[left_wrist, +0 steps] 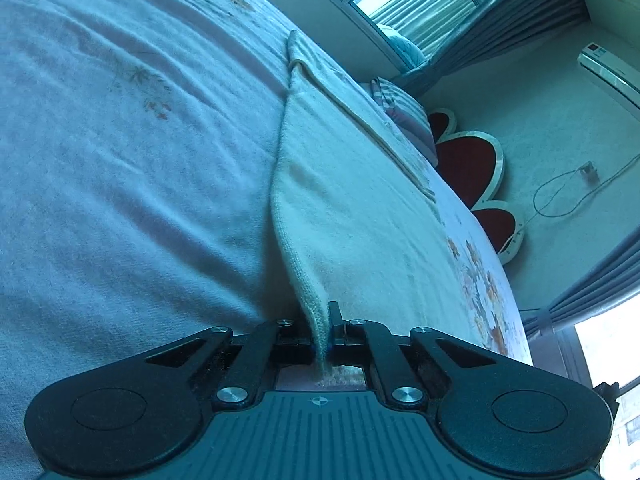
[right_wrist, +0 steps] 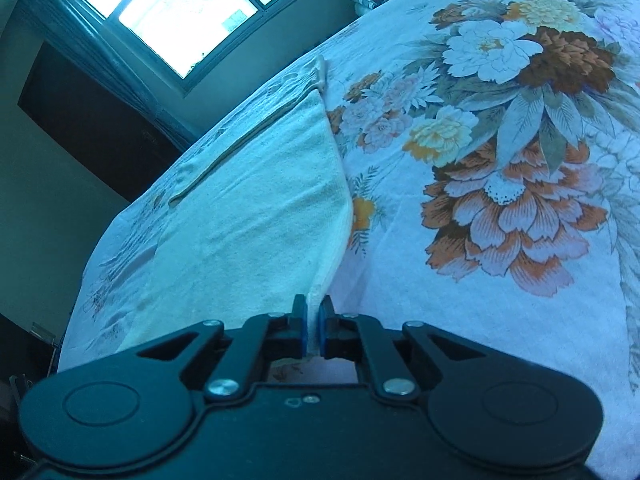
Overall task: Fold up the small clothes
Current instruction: 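Close the left tool on the sweater side edge while the right tool grips it too, then lift the side edge with both tools and fold it over the sweater body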
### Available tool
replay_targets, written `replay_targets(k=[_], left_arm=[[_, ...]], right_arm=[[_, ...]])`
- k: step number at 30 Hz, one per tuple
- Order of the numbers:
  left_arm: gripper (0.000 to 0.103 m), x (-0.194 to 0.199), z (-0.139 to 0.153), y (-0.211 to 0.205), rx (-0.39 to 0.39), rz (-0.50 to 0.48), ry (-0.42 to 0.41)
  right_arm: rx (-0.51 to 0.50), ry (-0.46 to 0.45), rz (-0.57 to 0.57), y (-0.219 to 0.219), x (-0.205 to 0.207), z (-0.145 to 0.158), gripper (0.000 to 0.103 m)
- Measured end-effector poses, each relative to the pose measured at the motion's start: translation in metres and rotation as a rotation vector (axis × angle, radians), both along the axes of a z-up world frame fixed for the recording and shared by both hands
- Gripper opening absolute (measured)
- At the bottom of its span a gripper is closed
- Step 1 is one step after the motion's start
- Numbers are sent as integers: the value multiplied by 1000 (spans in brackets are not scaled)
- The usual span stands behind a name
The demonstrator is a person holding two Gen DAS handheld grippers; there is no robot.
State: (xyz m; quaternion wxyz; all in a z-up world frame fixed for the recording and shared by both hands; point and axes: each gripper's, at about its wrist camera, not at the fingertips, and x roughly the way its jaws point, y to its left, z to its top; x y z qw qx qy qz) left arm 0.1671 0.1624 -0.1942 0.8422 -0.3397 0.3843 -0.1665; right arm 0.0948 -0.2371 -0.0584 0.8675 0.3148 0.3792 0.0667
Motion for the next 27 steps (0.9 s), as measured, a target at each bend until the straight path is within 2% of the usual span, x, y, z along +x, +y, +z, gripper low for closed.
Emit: replay_targets(k=[2,5,11,14,17,22,27], left_arm=[[4,-1,-6,2,-37,18,1],[4,-4,-5,3,-47,35,-4],[4,-3,12,2,-44,55,-36],[4,9,33,7,-62,72,-87],[4,35,60,7,-58,75,-144],[4,92,94,4,-40,73,-216],[4,161,108,0,-33,75,-234]], right_arm=[[0,48,5,-2,8,-8,7],[28,63,11,-4,11,-13,7],[12,-40,31,-3,11,14,6],[-30,-111,39,1,20,36,6],[-77,-179,50,6,39,61,6],[-108,-226,57,6,94,89,6],[-101,-248,48,-6,160,102,6]])
